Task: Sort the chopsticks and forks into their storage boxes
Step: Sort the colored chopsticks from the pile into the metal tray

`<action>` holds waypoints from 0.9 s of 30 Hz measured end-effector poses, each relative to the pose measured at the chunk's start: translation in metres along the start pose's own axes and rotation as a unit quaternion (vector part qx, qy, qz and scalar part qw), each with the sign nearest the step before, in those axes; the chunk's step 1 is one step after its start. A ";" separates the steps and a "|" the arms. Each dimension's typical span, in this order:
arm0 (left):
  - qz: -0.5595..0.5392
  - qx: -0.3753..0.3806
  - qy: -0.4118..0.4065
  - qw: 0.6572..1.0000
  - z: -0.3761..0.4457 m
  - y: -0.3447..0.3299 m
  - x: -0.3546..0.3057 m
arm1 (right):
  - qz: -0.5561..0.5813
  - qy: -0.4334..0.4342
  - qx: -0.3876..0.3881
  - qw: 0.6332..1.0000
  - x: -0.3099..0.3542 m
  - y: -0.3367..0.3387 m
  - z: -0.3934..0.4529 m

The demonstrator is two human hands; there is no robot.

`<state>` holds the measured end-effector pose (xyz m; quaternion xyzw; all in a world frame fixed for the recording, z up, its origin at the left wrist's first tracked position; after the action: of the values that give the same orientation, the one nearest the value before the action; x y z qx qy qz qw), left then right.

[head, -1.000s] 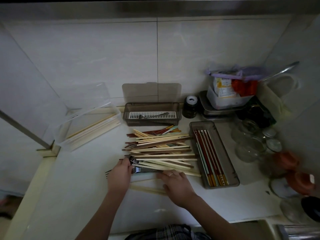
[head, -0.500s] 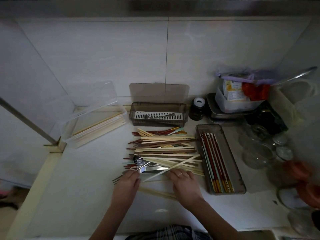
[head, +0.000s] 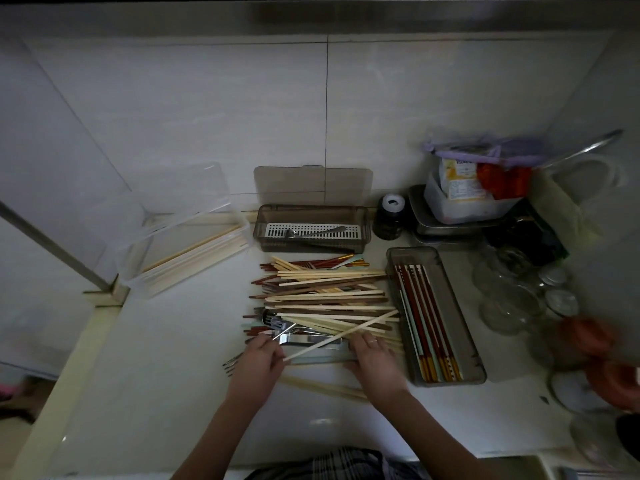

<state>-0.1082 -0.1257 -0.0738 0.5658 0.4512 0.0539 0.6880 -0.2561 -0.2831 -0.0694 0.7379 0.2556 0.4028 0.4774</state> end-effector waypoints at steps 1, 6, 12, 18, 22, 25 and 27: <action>0.001 0.000 -0.002 1.000 -0.001 -0.001 -0.001 | -0.003 -0.006 0.010 1.000 -0.001 -0.001 0.001; 0.015 0.019 -0.004 1.000 -0.006 -0.003 -0.003 | 0.008 0.010 0.044 0.999 -0.001 0.001 -0.001; 0.036 -0.012 -0.018 0.999 -0.011 0.003 -0.004 | 0.065 0.025 -0.039 0.997 -0.006 0.027 -0.008; 0.076 -0.076 -0.079 0.991 -0.021 0.009 -0.022 | 0.001 0.041 -0.234 0.971 -0.022 0.092 -0.027; 0.071 -0.076 -0.118 0.988 -0.013 0.006 -0.047 | 0.031 -0.070 -0.369 0.926 -0.059 0.129 -0.053; 0.085 -0.076 -0.146 0.983 0.000 0.004 -0.064 | 0.079 -0.195 -0.302 0.930 -0.097 0.120 -0.056; 0.106 -0.063 -0.160 0.979 0.011 0.000 -0.070 | 0.057 -0.232 -0.203 0.950 -0.110 0.104 -0.054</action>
<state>-0.1416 -0.1749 -0.0356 0.5668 0.2688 0.0636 0.7761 -0.3622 -0.3831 -0.0015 0.7117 0.0089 0.2905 0.6395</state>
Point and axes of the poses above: each hand's wrist, its own z-axis towards the middle knuckle, its own y-axis out of the back of the hand, x = y × z, the point moved 7 cm from there along z, towards the middle knuckle
